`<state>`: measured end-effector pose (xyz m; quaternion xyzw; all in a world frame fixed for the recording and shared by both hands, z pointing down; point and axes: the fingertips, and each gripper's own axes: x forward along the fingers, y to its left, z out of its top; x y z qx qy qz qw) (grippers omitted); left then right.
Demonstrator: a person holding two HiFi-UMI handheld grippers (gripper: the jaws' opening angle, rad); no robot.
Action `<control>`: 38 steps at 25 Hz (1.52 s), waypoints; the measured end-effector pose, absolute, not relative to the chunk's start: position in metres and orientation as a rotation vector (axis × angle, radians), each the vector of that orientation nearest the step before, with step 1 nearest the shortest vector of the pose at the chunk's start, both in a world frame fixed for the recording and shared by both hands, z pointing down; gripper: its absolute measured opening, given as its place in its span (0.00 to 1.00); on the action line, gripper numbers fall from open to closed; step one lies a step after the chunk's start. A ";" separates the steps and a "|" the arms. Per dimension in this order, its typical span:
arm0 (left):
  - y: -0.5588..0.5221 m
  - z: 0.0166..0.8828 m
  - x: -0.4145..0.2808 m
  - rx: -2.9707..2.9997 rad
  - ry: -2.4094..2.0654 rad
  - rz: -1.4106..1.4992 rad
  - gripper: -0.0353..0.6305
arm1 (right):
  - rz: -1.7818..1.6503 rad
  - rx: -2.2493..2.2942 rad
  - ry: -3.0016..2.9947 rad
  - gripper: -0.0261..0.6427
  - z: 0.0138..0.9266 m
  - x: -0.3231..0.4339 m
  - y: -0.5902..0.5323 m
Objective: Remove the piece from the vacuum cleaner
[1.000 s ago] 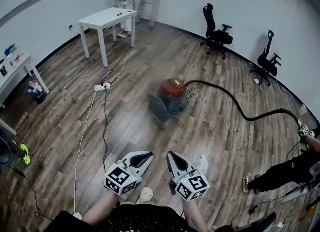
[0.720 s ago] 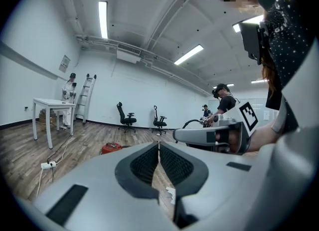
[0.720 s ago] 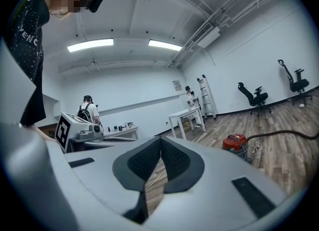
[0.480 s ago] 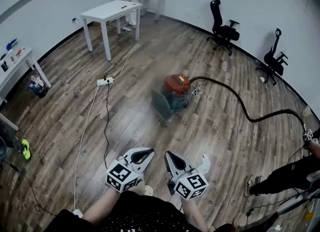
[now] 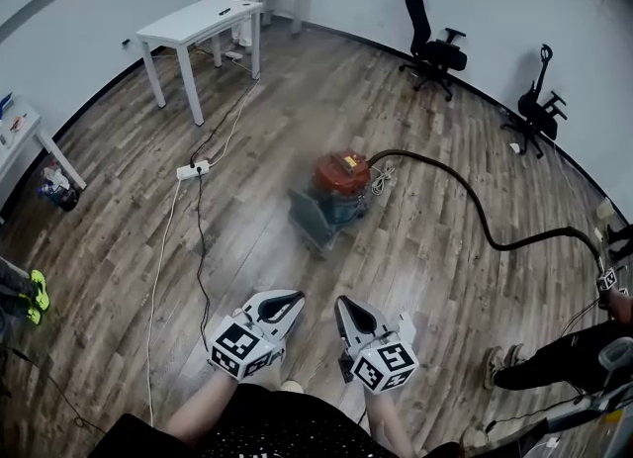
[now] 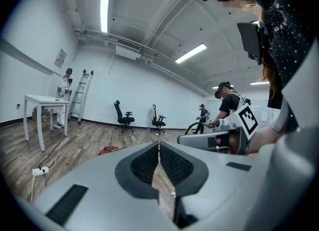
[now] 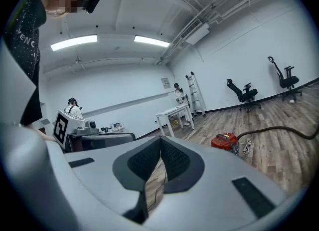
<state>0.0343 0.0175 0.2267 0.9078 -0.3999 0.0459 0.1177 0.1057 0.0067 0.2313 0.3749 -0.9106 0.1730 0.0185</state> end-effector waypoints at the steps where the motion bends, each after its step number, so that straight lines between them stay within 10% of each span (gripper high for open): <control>1: 0.003 0.226 0.032 2.666 -1.163 0.135 0.07 | 0.540 1.171 -2.826 0.06 0.233 0.104 -0.007; 38: -0.399 0.364 -0.031 2.719 -0.908 0.290 0.07 | 0.627 1.324 -2.759 0.06 0.348 0.056 -0.389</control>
